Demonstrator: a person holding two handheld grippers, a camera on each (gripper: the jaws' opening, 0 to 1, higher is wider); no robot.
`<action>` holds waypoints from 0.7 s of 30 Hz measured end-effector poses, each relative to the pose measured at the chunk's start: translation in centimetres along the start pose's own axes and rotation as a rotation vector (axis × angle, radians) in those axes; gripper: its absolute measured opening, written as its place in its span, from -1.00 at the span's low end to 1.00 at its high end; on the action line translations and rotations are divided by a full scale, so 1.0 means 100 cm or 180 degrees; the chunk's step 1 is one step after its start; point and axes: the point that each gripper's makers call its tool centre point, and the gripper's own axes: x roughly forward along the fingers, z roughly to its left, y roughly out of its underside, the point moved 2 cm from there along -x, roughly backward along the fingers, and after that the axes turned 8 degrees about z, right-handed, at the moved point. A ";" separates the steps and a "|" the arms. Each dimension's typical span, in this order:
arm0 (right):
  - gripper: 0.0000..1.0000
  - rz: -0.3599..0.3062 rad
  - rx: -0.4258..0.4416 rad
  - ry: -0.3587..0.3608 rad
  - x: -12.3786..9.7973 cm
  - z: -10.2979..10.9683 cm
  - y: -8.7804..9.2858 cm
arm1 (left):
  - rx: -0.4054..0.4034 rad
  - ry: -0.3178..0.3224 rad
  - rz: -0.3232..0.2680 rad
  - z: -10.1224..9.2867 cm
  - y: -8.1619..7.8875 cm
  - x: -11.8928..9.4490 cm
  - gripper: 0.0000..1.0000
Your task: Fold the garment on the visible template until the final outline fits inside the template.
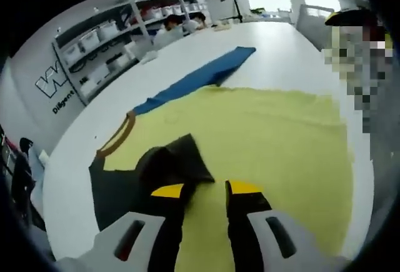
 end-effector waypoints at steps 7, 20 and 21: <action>0.98 0.0021 0.0027 0.0044 -0.005 -0.003 0.003 | -0.0338 0.0050 0.0098 0.009 -0.009 0.016 -0.48; 0.98 0.0067 -0.0038 0.0034 -0.003 -0.007 -0.002 | -0.0928 0.0145 0.0117 0.019 -0.011 0.011 -0.88; 0.98 0.0063 -0.0039 0.0028 -0.003 -0.007 -0.003 | -0.0967 0.0179 0.0090 0.018 -0.013 0.010 -0.88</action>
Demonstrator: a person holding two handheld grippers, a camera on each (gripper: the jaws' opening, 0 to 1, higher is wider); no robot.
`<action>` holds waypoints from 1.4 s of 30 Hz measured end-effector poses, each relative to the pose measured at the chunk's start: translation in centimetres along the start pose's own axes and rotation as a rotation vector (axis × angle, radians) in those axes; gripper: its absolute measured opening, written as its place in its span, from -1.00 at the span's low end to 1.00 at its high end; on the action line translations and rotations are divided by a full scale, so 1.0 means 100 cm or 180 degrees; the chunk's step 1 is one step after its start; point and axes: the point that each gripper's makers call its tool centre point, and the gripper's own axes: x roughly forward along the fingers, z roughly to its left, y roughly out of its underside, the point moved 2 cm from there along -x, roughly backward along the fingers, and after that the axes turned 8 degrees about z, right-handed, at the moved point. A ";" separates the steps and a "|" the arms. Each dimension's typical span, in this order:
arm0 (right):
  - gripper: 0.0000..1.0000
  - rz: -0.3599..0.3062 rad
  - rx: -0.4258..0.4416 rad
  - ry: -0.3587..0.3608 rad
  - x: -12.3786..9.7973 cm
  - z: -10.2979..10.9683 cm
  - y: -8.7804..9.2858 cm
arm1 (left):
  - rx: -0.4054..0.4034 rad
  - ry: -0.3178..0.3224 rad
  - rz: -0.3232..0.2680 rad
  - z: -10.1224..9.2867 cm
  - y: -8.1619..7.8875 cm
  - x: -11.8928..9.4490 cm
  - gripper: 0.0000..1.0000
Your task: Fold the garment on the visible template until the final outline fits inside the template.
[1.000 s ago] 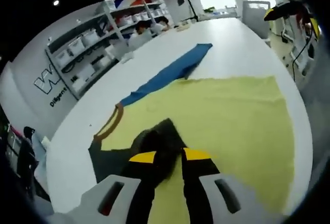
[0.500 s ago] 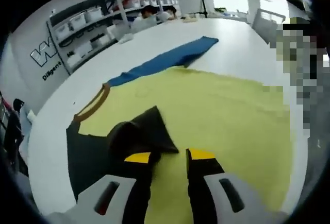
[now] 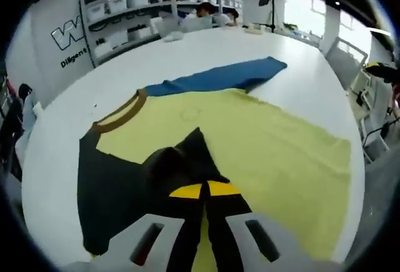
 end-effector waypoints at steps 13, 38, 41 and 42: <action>0.98 0.0063 0.0012 -0.0016 -0.003 0.001 0.008 | -0.0290 -0.0011 -0.0070 -0.002 -0.012 0.015 -0.60; 0.97 0.0085 -0.0098 -0.0165 0.011 0.009 0.000 | -0.0328 0.0789 -0.0357 -0.088 -0.022 -0.043 -0.89; 0.97 0.0091 -0.0107 -0.0177 0.011 0.010 0.000 | -0.0439 0.0910 -0.0316 -0.105 -0.016 -0.043 -0.89; 0.96 0.0089 -0.0105 -0.0177 0.011 0.009 0.000 | -0.0441 0.0946 -0.0288 -0.113 -0.013 -0.042 -0.89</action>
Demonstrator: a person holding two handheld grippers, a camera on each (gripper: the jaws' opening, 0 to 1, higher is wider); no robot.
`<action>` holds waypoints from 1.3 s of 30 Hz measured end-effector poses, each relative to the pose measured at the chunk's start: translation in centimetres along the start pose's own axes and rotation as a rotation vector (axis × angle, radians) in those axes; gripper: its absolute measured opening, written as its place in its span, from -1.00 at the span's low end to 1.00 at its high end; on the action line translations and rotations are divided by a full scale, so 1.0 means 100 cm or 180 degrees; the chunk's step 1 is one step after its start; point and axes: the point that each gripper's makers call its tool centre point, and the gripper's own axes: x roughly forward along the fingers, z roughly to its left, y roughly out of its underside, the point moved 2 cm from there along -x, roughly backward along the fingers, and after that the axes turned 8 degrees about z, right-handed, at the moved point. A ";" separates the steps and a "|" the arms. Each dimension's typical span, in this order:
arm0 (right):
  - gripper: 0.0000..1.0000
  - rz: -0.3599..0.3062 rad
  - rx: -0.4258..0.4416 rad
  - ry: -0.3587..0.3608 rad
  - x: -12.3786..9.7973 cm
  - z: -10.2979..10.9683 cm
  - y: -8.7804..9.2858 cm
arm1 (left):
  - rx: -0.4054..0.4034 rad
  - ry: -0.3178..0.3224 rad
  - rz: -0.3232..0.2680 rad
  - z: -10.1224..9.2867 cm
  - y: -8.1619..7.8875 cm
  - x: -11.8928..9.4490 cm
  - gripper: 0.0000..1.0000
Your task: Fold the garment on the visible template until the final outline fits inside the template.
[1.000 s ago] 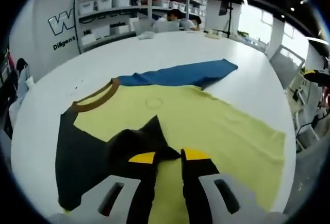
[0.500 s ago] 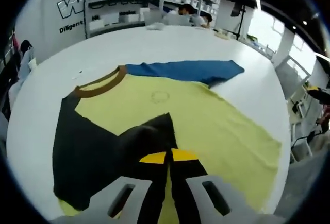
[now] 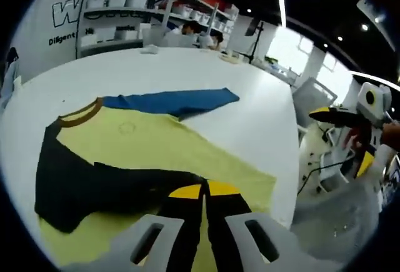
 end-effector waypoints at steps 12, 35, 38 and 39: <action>0.95 0.0036 0.0022 0.0018 -0.007 -0.004 0.004 | 0.0459 0.0253 0.0278 -0.040 0.027 0.014 -0.89; 0.94 0.0067 -0.0003 -0.0029 0.005 0.009 0.000 | 0.0458 -0.0234 -0.0131 0.052 -0.068 0.006 -0.88; 0.94 0.0085 0.0000 -0.0006 0.004 0.008 0.001 | 0.0694 -0.0466 -0.0183 0.066 -0.080 0.013 -0.88; 0.94 0.0088 0.0003 -0.0002 0.004 0.008 0.001 | 0.0822 -0.0511 -0.0111 0.070 -0.078 0.016 -0.88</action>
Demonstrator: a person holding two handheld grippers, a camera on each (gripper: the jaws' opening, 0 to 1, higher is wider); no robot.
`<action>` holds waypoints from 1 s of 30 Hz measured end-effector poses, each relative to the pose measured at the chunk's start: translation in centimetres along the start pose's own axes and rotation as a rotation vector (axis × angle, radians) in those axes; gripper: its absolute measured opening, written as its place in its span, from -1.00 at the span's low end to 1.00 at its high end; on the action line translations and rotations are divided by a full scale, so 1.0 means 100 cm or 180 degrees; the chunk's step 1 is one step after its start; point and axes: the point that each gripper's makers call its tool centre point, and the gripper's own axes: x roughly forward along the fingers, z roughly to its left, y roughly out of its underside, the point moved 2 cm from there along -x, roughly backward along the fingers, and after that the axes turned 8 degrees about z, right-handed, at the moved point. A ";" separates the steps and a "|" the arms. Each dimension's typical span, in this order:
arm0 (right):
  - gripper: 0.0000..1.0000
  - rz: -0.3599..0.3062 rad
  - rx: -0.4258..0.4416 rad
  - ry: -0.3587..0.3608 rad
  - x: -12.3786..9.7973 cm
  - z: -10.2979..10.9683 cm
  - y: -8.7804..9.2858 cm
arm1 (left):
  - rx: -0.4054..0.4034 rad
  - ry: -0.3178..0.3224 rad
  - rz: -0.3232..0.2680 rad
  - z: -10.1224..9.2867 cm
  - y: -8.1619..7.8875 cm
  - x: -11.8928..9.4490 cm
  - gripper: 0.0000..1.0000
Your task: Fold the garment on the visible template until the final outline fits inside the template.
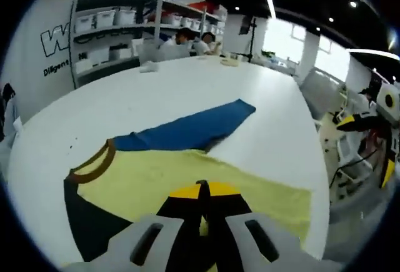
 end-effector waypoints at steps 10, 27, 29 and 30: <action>0.94 0.0005 0.0032 0.0018 0.000 -0.002 0.002 | -0.0011 0.0031 0.0093 -0.008 0.018 -0.002 -0.59; 0.94 0.0017 0.0082 0.0045 -0.006 -0.005 0.009 | 0.0567 0.0086 0.0401 -0.025 0.042 0.027 -0.51; 0.94 0.0020 0.0104 0.0059 -0.007 -0.006 0.011 | 0.0557 0.0071 0.0424 -0.023 0.042 0.032 -0.50; 0.94 0.0025 0.0108 0.0065 -0.007 -0.006 0.012 | 0.0555 0.0059 0.0432 -0.021 0.042 0.035 -0.50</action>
